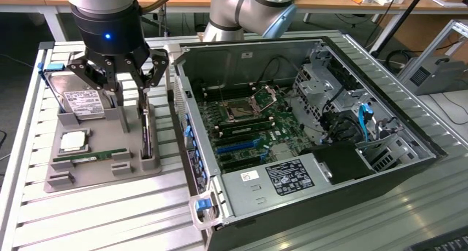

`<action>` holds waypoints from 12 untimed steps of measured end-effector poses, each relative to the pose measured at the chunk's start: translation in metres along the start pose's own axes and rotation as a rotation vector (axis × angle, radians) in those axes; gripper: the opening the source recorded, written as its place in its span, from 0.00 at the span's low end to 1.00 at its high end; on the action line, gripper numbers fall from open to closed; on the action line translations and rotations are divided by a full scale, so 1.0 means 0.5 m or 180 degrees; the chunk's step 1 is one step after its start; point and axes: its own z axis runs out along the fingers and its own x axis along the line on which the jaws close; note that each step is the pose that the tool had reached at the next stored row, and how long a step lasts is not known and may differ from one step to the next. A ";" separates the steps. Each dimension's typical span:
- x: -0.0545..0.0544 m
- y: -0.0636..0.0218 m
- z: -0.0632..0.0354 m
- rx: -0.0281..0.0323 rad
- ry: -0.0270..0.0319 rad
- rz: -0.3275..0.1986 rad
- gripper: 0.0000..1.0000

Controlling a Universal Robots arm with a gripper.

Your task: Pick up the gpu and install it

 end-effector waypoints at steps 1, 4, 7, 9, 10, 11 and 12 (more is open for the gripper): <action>0.000 0.000 0.000 0.0000 0.0000 0.0000 0.42; 0.000 0.000 0.001 0.0000 0.0000 0.0000 0.42; 0.000 -0.001 0.004 0.0000 0.0000 0.0000 0.42; 0.000 -0.001 0.005 0.0000 0.0000 0.0000 0.42; 0.000 -0.001 0.005 0.0000 0.0000 0.0000 0.42; 0.000 -0.001 0.006 0.0000 0.0000 0.0000 0.42; 0.000 -0.001 0.007 0.0000 0.0000 0.0000 0.42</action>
